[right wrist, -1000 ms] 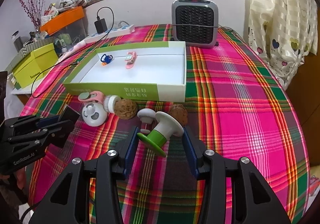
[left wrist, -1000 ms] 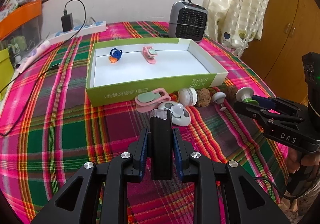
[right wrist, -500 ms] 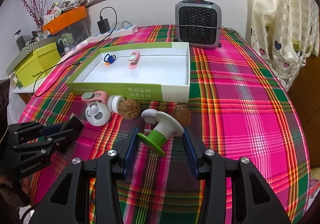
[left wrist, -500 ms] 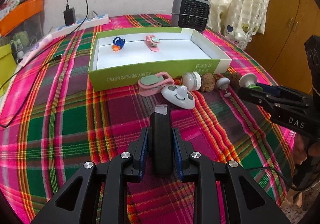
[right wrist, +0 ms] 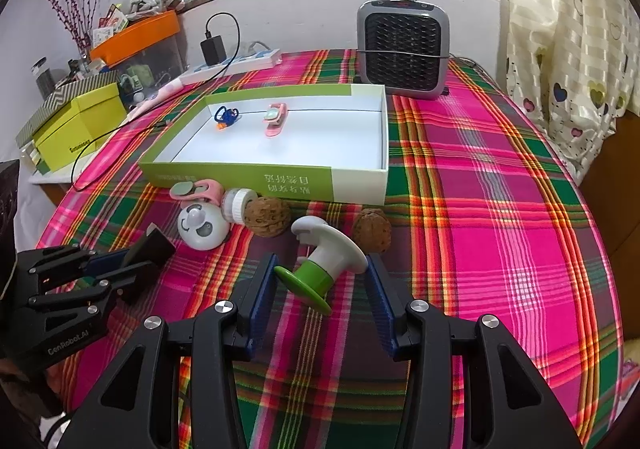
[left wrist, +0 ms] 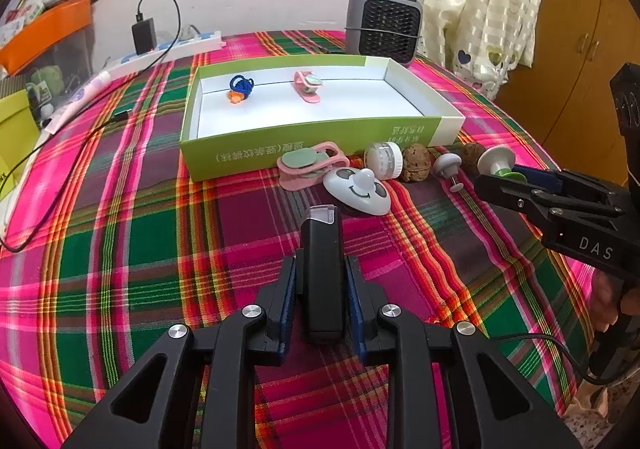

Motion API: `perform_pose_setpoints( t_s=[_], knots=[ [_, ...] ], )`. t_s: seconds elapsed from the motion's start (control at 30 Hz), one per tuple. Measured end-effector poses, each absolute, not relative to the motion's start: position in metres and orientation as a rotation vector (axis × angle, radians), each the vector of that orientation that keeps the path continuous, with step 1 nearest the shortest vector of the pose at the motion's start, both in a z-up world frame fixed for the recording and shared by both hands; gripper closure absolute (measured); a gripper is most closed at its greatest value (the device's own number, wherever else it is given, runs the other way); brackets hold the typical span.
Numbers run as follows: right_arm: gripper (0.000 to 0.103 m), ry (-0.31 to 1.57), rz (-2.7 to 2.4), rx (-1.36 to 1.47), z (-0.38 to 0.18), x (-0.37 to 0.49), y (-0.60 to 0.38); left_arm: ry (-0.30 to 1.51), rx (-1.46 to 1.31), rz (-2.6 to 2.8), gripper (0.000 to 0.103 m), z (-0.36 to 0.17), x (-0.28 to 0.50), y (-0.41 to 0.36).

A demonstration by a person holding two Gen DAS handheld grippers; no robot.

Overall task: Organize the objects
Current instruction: 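Carry both items into the box and open the left gripper to set the black device upright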

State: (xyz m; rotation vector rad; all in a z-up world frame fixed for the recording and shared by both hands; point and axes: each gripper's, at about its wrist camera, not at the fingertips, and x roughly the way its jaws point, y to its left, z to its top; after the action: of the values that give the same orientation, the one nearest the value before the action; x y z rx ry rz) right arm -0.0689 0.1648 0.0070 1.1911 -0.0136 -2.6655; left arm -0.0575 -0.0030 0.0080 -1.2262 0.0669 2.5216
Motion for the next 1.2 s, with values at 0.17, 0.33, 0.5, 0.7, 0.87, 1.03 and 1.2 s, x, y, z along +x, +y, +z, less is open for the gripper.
perform_pose_setpoints(
  t_s=[0.17, 0.33, 0.5, 0.7, 0.87, 1.03, 1.2],
  knots=[
    [0.058, -0.009, -2.665, 1.182, 0.010, -0.069, 0.164, 0.058, -1.191, 2.535, 0.082, 0.017, -0.057, -0.004],
    [0.058, 0.008, -2.662, 1.157, 0.017, -0.072, 0.161, 0.035, -1.157, 2.542, 0.082, 0.030, -0.062, -0.005],
    [0.058, 0.018, -2.653, 1.133, 0.025, -0.079, 0.157, 0.030, -1.134, 2.543, 0.082, 0.042, -0.074, -0.005],
    [0.058, 0.052, -2.628, 1.101, 0.036, -0.096, 0.150, 0.004, -1.134, 2.539, 0.082, 0.052, -0.098, -0.005],
    [0.058, 0.087, -2.604, 1.105, 0.041, -0.121, 0.145, -0.003, -1.133, 2.537, 0.082, 0.057, -0.124, -0.004],
    [0.058, 0.108, -2.583, 1.119, 0.040, -0.148, 0.141, 0.000, -1.141, 2.536, 0.082, 0.057, -0.150, -0.003],
    [0.058, 0.174, -2.569, 1.128, 0.037, -0.171, 0.136, -0.024, -1.172, 2.527, 0.082, 0.053, -0.176, -0.003]
  ],
)
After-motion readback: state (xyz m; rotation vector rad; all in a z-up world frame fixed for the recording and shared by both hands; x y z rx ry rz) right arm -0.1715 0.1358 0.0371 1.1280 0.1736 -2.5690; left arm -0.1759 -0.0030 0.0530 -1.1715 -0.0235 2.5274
